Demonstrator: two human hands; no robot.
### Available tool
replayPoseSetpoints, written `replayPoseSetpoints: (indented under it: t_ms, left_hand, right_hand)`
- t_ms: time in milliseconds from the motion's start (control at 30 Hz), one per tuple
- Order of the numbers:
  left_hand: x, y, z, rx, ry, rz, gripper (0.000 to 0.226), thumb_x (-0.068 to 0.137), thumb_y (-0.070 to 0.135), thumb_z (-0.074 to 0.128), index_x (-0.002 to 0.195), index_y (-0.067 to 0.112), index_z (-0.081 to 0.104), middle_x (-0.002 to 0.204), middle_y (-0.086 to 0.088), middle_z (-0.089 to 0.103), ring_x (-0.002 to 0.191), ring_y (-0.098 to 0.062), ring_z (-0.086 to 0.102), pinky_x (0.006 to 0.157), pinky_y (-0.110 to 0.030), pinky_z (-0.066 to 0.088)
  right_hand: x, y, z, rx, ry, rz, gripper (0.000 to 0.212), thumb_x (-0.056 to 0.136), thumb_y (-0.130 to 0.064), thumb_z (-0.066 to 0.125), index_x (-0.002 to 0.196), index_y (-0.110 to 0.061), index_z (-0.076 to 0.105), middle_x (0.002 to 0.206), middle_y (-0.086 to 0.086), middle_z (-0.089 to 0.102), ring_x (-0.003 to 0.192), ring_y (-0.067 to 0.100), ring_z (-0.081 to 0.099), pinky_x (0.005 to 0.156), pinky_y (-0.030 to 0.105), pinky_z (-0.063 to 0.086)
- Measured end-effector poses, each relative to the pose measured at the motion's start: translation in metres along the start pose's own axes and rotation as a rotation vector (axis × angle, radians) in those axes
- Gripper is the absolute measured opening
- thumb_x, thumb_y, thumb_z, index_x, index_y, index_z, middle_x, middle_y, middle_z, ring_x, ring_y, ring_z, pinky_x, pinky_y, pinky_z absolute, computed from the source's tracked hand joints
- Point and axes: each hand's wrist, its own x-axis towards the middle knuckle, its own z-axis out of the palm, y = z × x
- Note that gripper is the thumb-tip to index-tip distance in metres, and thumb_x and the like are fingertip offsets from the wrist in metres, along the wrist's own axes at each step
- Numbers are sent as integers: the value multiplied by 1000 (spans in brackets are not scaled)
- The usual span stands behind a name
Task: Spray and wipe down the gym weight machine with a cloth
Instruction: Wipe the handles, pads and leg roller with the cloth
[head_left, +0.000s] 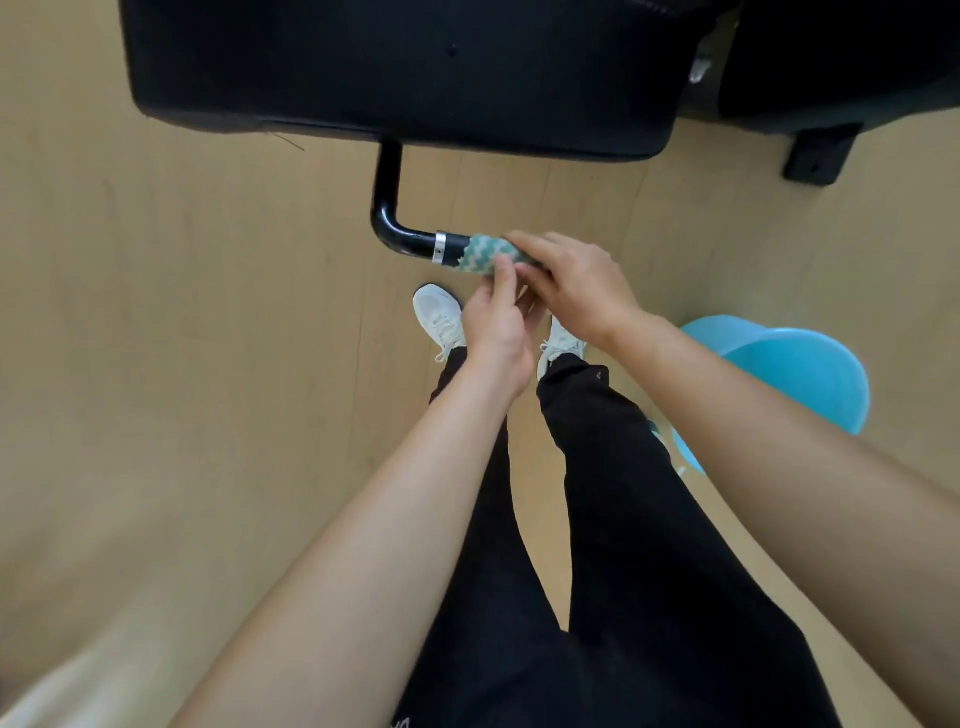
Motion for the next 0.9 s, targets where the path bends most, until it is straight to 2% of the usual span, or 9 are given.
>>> replayPoseSetpoints:
  t_ms: [67,167,300,367,467,567,667,767,900]
  left_hand:
    - [-1,-15,14,4,-8,-66,34,109,32,47,133,10,60,134,-15,66,109,-21,69,87,-29,60]
    - [0,-35,34,18,-34,-157,35,109,30,48,133,7,59,136,-16,65,122,-27,66,100,-37,56]
    - [1,-38,43,45,-16,-179,34,108,25,52,135,6,59,130,-14,67,122,-27,64,101,-38,54]
    - [3,-30,34,8,5,-142,36,107,21,55,138,5,58,132,-16,67,118,-27,66,92,-32,58]
    - [6,-8,13,-69,36,-56,29,105,17,57,132,5,61,122,-15,69,110,-25,68,82,-27,61]
    - [6,16,-4,-87,117,32,15,104,19,60,115,12,67,111,-9,71,107,-24,70,90,-33,61]
    - [4,28,-11,-109,213,94,12,102,24,64,109,17,70,109,-3,75,117,-26,70,100,-37,57]
    - [1,24,-5,-101,233,89,18,102,33,62,112,21,70,119,-4,75,118,-24,70,103,-39,56]
    - [-2,5,20,-53,143,-50,23,104,39,57,111,20,67,119,-7,73,111,-23,70,94,-38,59]
  right_hand:
    - [-12,22,-2,-9,-2,65,43,106,-40,45,146,-27,54,121,4,66,112,29,62,90,45,48]
    - [-27,42,-4,96,-5,188,41,105,-39,46,145,-30,54,123,1,61,115,24,59,94,48,49]
    - [-30,44,-2,82,72,194,39,103,-23,49,139,-17,62,130,8,66,122,32,57,102,50,43]
    - [-24,34,-3,105,38,168,39,103,-21,50,139,-14,62,131,9,66,121,32,58,103,48,43]
    - [-8,9,-4,117,-22,96,42,101,-26,48,140,-20,61,127,6,67,118,31,61,102,50,45]
    - [10,-27,-1,162,-50,41,48,97,-34,42,138,-24,63,117,3,69,110,30,64,94,51,49]
    - [20,-49,5,195,-48,-7,46,98,-34,42,137,-25,63,112,1,71,105,28,65,90,50,50]
    - [14,-43,9,95,-28,-57,46,101,-36,41,143,-27,57,128,-5,70,113,26,64,97,49,46]
    - [-9,-5,4,-70,-28,94,44,106,-43,42,149,-36,46,143,-9,59,121,31,54,105,52,34]
